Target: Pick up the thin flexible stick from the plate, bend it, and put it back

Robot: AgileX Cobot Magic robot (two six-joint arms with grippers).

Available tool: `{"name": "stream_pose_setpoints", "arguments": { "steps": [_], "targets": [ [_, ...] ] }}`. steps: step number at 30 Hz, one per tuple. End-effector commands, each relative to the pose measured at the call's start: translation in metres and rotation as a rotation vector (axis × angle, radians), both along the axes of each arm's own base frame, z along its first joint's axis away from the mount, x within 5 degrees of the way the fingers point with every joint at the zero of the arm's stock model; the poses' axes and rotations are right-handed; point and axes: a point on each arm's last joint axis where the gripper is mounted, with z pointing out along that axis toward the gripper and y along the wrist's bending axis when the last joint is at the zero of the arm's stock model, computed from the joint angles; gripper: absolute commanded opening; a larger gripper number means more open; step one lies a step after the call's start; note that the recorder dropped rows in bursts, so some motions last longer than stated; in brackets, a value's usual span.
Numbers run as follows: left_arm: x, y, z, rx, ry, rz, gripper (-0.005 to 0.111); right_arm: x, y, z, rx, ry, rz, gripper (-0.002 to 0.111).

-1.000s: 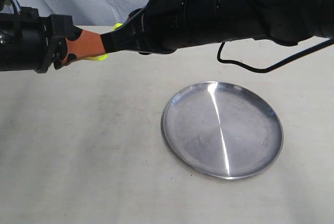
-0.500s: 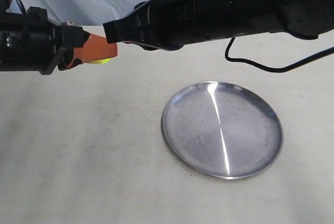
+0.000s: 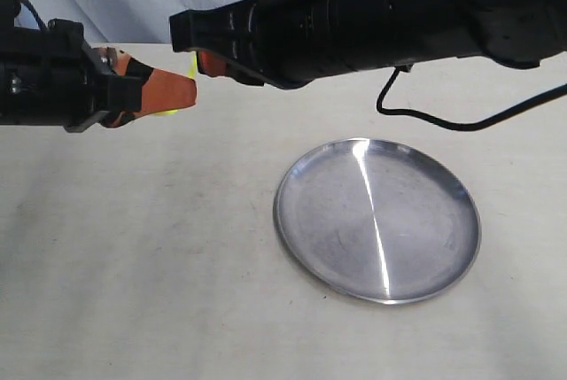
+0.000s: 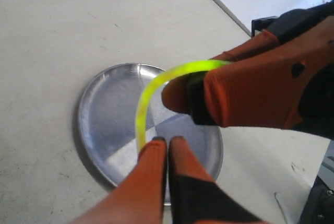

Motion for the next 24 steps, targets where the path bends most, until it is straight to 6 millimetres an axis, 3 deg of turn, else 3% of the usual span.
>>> {"name": "stream_pose_setpoints", "arguments": {
  "steps": [1, 6, 14, 24],
  "targets": [
    [-0.004, -0.002, -0.002, 0.054, -0.060, -0.071, 0.000, 0.003, -0.005, 0.002, 0.066, 0.003, -0.111, 0.000],
    [-0.004, -0.002, -0.003, 0.099, -0.120, -0.108, 0.000, 0.003, -0.012, -0.013, 0.132, 0.075, -0.229, 0.000],
    [-0.006, -0.001, -0.007, 0.189, -0.203, -0.181, 0.000, 0.004, -0.013, -0.014, 0.181, 0.106, -0.273, 0.000],
    [-0.011, -0.016, -0.012, 0.316, -0.327, -0.263, 0.000, 0.003, -0.014, -0.019, 0.274, 0.206, -0.345, 0.000]
  ]
}}
